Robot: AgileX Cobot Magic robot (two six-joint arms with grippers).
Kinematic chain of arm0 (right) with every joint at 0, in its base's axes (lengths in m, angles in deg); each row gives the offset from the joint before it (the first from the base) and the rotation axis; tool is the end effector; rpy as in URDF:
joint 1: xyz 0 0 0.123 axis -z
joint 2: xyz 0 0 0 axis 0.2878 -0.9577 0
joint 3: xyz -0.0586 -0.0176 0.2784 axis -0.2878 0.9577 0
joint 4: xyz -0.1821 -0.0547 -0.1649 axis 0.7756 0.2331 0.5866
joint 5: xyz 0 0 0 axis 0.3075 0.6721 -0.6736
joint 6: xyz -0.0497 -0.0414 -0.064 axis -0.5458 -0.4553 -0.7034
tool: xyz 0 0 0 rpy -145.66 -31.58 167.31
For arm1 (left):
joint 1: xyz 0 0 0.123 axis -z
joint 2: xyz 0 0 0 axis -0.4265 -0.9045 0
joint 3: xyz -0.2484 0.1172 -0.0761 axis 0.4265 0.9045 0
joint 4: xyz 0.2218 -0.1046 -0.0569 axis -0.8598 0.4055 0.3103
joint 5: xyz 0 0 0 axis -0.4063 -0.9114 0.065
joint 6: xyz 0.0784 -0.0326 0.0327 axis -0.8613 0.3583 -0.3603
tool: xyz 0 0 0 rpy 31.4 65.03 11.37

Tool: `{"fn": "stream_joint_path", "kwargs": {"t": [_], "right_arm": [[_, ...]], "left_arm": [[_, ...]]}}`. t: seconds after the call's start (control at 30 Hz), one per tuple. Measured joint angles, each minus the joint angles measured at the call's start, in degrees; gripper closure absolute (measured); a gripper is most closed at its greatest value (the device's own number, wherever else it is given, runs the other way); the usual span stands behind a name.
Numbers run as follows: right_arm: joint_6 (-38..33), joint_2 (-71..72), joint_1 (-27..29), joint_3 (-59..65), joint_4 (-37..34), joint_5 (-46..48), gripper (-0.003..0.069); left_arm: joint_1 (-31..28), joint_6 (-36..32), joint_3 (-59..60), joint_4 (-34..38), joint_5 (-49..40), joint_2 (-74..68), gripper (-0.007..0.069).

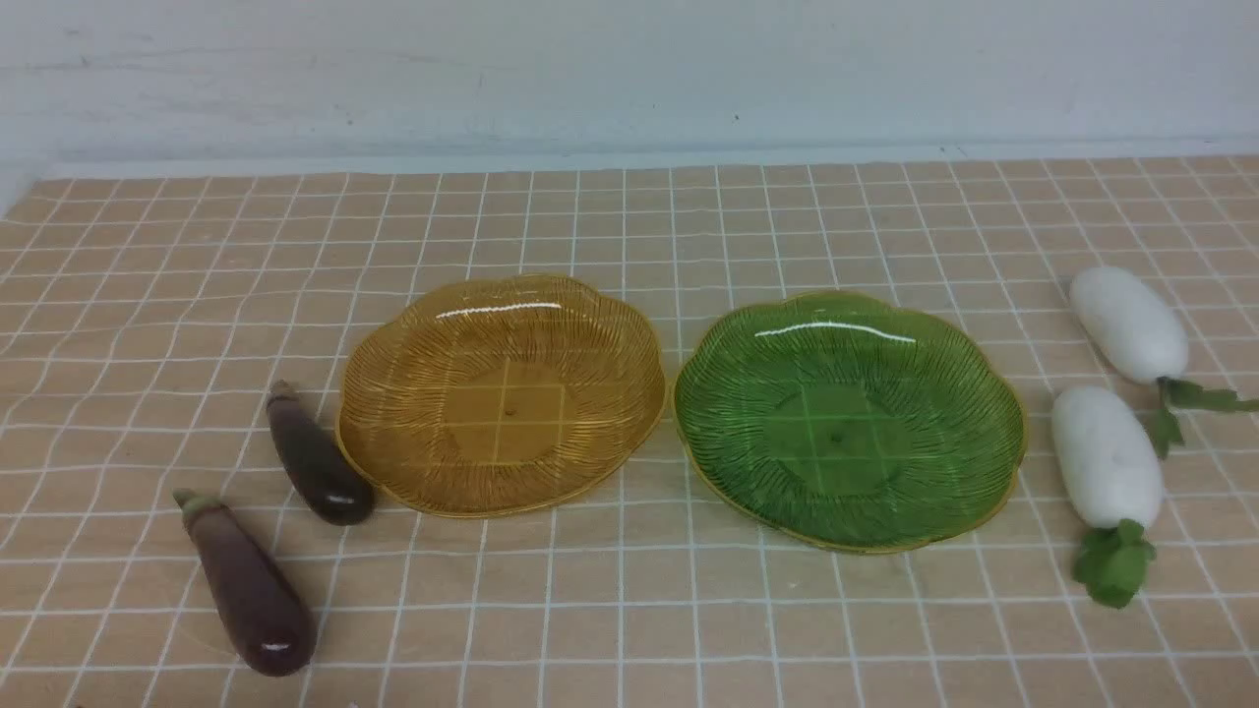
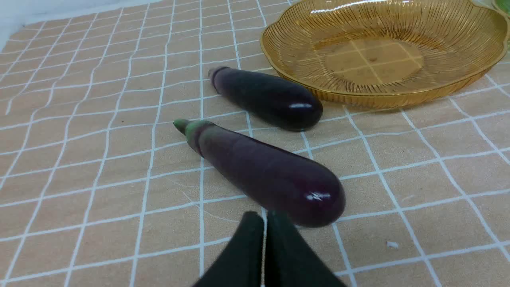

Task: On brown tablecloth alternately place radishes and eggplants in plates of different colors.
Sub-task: 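Pick up the eggplant and place it in the yellow plate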

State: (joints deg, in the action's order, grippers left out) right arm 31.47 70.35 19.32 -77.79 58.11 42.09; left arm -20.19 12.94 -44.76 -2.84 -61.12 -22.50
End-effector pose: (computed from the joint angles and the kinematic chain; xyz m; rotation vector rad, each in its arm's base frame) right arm 0.0520 -0.0034 0.1699 0.0665 1.8913 -0.0315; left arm 0.0521 -0.0052 0.1704 0.1481 1.8731 -0.0229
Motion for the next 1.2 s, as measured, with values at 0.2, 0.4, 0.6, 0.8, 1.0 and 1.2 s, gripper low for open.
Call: {"fn": "stream_joint_path", "kwargs": {"t": [0.2, 0.4, 0.6, 0.8, 1.0, 1.2], "right_arm": [[0.0, 0.0, 0.0, 0.0, 0.0, 0.0, 0.0676], [0.0, 0.0, 0.0, 0.0, 0.0, 0.0, 0.0676], [0.0, 0.0, 0.0, 0.0, 0.0, 0.0, 0.0676], [0.0, 0.0, 0.0, 0.0, 0.0, 0.0, 0.0676], [0.0, 0.0, 0.0, 0.0, 0.0, 0.0, 0.0676], [1.3, 0.0, 0.0, 0.0, -3.7, -1.3, 0.0676]], "left_arm": [[0.0, 0.0, 0.0, 0.0, 0.0, 0.0, 0.0628], [0.0, 0.0, 0.0, 0.0, 0.0, 0.0, 0.0628], [0.0, 0.0, 0.0, 0.0, 0.0, 0.0, 0.0628], [0.0, 0.0, 0.0, -0.2, 0.1, 0.0, 0.0628], [0.0, 4.7, 0.1, 12.8, 6.0, 0.0, 0.0628], [0.0, 6.2, 0.1, 28.2, 14.7, 0.0, 0.0628]]}}
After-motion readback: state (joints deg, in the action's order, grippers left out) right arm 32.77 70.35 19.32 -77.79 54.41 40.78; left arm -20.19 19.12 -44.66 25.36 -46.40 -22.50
